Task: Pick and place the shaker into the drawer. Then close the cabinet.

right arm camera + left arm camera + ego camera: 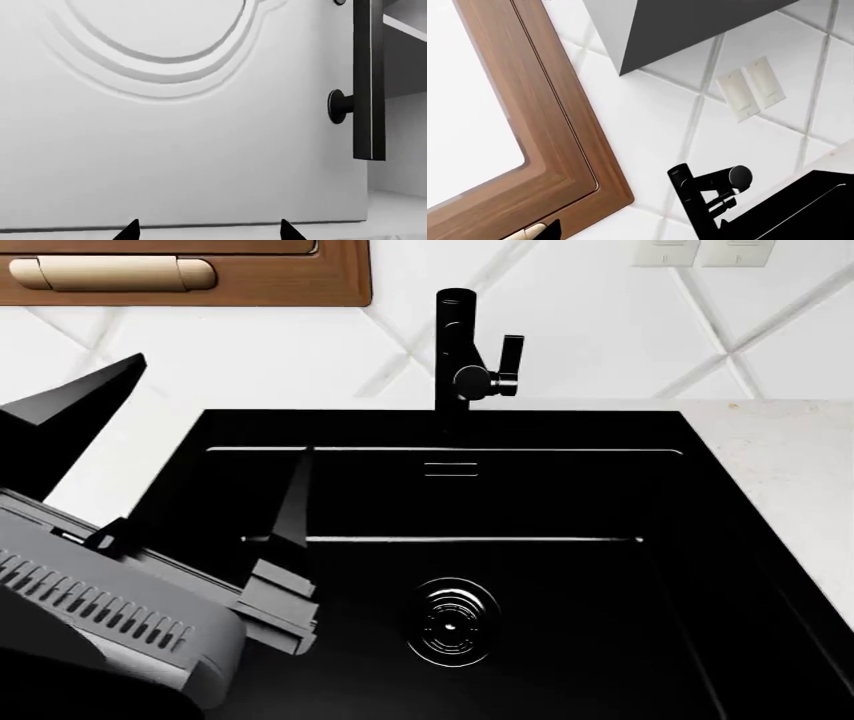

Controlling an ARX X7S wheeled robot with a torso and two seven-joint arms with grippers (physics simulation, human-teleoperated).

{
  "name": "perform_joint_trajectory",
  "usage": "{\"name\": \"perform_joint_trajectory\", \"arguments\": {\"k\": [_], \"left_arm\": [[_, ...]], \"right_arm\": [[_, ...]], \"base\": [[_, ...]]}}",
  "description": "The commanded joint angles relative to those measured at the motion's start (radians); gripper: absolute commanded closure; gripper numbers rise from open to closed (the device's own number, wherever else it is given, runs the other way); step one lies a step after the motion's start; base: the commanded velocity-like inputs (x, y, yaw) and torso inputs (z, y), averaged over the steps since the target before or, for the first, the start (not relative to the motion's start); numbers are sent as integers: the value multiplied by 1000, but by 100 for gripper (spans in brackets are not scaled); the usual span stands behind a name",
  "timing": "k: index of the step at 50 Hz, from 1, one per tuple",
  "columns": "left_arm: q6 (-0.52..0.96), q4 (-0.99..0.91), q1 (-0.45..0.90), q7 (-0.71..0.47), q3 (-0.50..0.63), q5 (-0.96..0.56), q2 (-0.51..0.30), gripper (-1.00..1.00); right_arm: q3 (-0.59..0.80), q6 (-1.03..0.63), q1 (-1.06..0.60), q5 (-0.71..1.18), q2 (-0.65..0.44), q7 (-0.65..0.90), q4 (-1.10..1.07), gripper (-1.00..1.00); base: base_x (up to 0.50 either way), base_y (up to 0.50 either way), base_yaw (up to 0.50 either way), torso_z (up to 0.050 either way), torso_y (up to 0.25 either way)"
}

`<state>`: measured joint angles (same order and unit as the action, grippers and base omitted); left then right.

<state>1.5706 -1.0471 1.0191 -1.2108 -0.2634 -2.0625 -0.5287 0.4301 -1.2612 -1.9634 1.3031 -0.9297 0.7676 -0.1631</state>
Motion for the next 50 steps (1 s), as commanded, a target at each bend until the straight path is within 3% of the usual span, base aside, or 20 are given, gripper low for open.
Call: {"name": "perform_joint_trajectory", "arguments": {"k": [1, 9, 18, 29, 35, 43, 50], "left_arm": [[0, 0, 2, 7, 0, 8, 14, -100], [0, 0, 0, 30, -6, 26, 17, -100], [0, 0, -2, 44, 3, 48, 25, -100], [0, 0, 1, 36, -3, 39, 20, -100], [0, 0, -2, 30, -12, 32, 18, -100], [0, 0, 0, 13, -10, 22, 23, -100], [0, 0, 0, 23, -20, 28, 20, -100]], "right_arm": [[-75, -118, -48, 252, 10, 194, -153, -100], [-66, -122, -68, 495, -6, 366, -287, -100], [-113, -78, 80, 490, -78, 358, -439, -100], [-259, 26, 406, 349, -214, 270, -653, -100], [-390, 122, 691, 202, -290, 188, -726, -100], [-530, 203, 1007, 93, -298, 153, -766, -100], [-612, 230, 1170, 79, -273, 160, -802, -100]], "base": [[0, 0, 0, 0, 0], [0, 0, 0, 0, 0], [0, 0, 0, 0, 0], [0, 0, 0, 0, 0], [0, 0, 0, 0, 0], [0, 0, 0, 0, 0], [0, 0, 0, 0, 0]]}}
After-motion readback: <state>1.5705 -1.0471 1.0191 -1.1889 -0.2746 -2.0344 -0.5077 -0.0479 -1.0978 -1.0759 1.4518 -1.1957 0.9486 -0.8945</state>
